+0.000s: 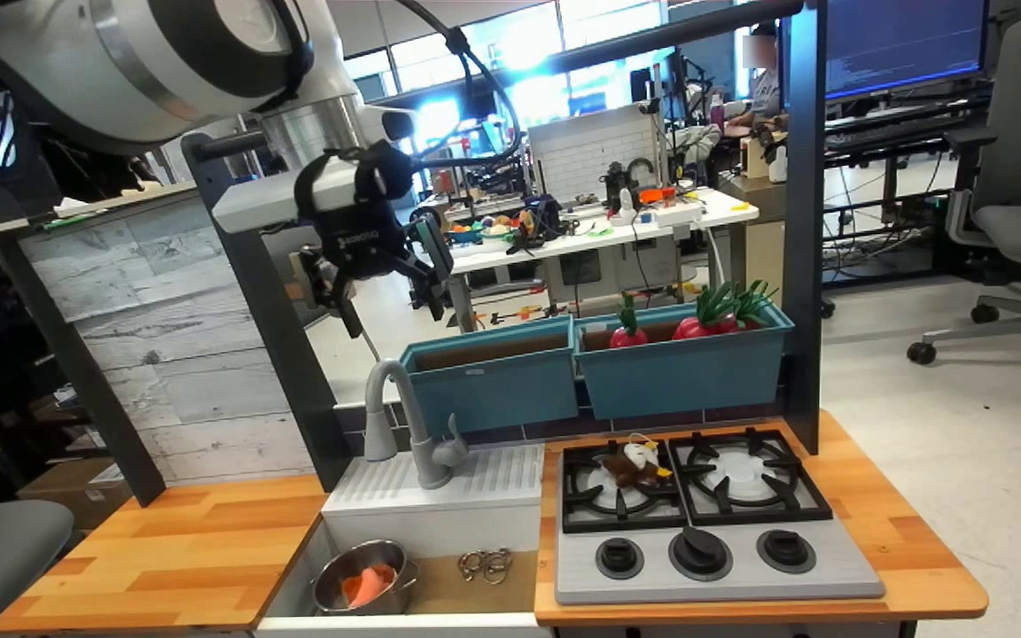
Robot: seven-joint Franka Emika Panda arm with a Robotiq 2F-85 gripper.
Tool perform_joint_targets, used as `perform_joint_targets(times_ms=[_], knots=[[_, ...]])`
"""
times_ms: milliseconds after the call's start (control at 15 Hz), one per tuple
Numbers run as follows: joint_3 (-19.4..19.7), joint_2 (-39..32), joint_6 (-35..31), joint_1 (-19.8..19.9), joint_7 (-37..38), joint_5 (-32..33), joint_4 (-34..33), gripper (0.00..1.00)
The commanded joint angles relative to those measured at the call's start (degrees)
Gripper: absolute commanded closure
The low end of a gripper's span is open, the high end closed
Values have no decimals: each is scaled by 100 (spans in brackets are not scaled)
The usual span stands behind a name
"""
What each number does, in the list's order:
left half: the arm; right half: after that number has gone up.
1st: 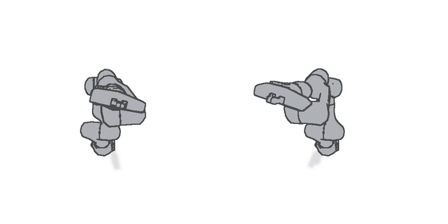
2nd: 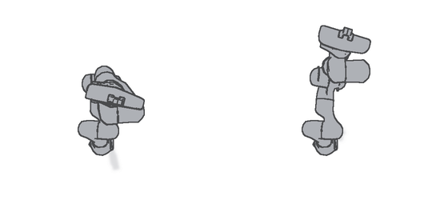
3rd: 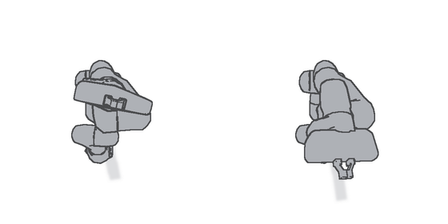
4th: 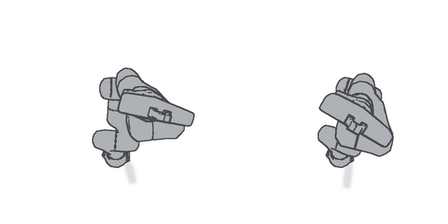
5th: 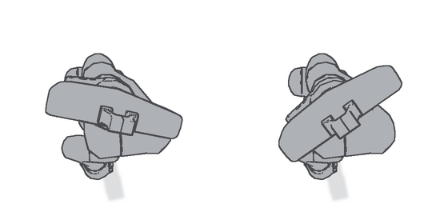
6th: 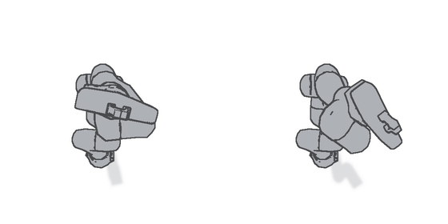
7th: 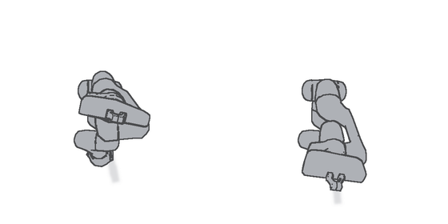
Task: Pick the stuffed animals on the counter and the stove and put them in the pot in the sink
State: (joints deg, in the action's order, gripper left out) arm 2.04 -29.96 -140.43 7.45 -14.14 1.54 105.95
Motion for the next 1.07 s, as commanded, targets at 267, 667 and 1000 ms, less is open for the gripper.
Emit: perform_joint_targets(times_ms=[267, 667, 1000], knots=[[-126, -662, 725, 65, -142, -14, -909, 0], [-134, -692, 561, 93, -57, -103, -942, 0], [-72, -1219, 632, 417, 289, -554, -1627, 0]])
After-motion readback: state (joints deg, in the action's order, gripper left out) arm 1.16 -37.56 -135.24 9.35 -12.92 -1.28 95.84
